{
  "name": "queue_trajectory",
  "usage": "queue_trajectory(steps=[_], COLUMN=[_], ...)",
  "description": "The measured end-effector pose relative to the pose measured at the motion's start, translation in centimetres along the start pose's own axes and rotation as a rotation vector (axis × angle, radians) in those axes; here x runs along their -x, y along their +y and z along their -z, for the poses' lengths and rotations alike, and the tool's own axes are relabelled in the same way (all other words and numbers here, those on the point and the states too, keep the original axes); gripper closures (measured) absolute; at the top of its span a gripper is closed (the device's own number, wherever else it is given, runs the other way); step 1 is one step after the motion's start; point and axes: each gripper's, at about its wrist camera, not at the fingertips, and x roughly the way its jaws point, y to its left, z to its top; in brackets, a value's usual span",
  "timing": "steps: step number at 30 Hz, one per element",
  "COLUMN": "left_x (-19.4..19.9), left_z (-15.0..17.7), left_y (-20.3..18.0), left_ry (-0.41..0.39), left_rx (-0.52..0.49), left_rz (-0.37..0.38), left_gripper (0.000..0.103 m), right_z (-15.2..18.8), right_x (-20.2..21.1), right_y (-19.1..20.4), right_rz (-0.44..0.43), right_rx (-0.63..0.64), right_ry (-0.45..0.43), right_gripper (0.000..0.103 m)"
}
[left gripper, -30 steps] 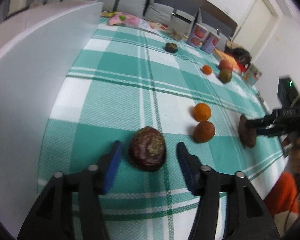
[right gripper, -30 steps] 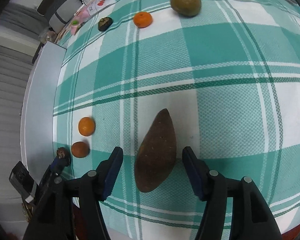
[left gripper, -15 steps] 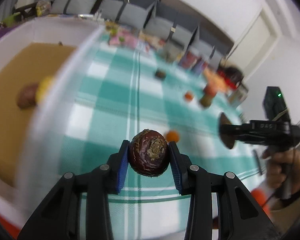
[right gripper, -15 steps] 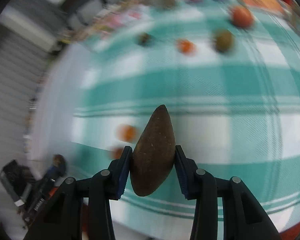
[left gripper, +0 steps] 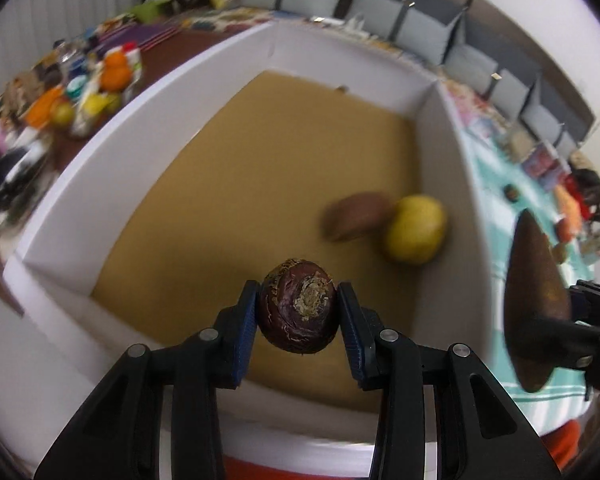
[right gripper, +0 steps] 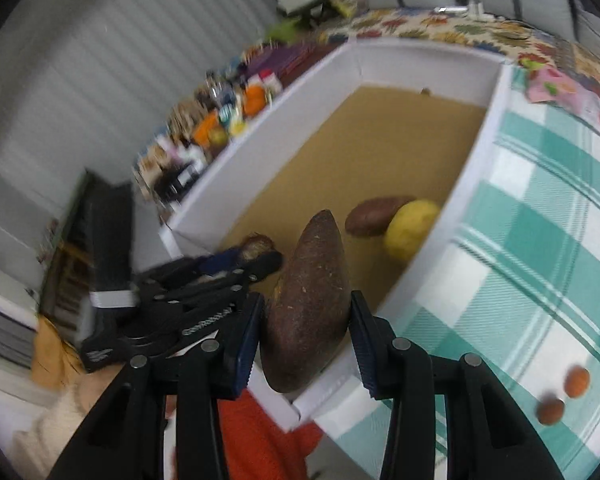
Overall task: Organize fruits
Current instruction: 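Carry both fruits over the white box and open both tools to drop them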
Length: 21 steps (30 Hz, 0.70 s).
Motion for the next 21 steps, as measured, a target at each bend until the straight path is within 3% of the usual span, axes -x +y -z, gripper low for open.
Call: queue_trajectory(steps=[1,3,4,6,7,8,10,13,17,21], left_x=[0.2,0.4,0.5,1.0,1.3,1.8,3.2,3.9,2.7,-0.3], left_z=[0.3,0.7,0.7,0.6,0.2,-0.1,-0.4,-0.8,-0.4,0.1], left_y=[0.1,0.1,0.1,-0.2,-0.6,-1.0,-2.4,-4.7,-9.8,-13.3], left_ry=[-0.010,-0.020,-0.022,-0.043,-0.063,-0.093,-0.169,-0.233,-0.236,-0.196], left_rx=[-0.010,-0.021,-0.012,-0.003,-0.006,-0.010,-0.025,-0.052,-0.161,-0.267], left_rz=[-0.013,-0.023,-0.015,-0.021,-0.024,-0.029,-0.036,0.039,0.124,0.047], left_gripper=[0.064,0.054,0.044,0.035,0.034,0.033,0.029,0.025,0.020,0.020], right_z=[0.3,0.6,0.6,0.2,0.0,0.0,0.1,1.0,7.3,17.3], right_x=[-0.8,-2.4,-2.7,-2.1,-1.6,0.0,2.8,6.6,10.1,12.2], right_y=[0.1,0.0,-0.2,-0.8,-1.1,-1.4,-2.2,-4.1,-8.6,-16.9], right_rz=[0.012,0.051,0.067,0.072,0.065,0.067,0.093,0.150,0.303,0.570], right_rx=[0.004,0.005,0.002,-0.019,-0.029,-0.035,-0.029,-0.023,-0.029,-0.105], right_ry=[0.013,0.038,0.035,0.002,-0.021,-0.065,-0.137,-0.213,-0.269,-0.243], right_gripper=[0.060,0.060,0.058,0.043,0.031,0.026,0.024,0.015,0.011,0.012])
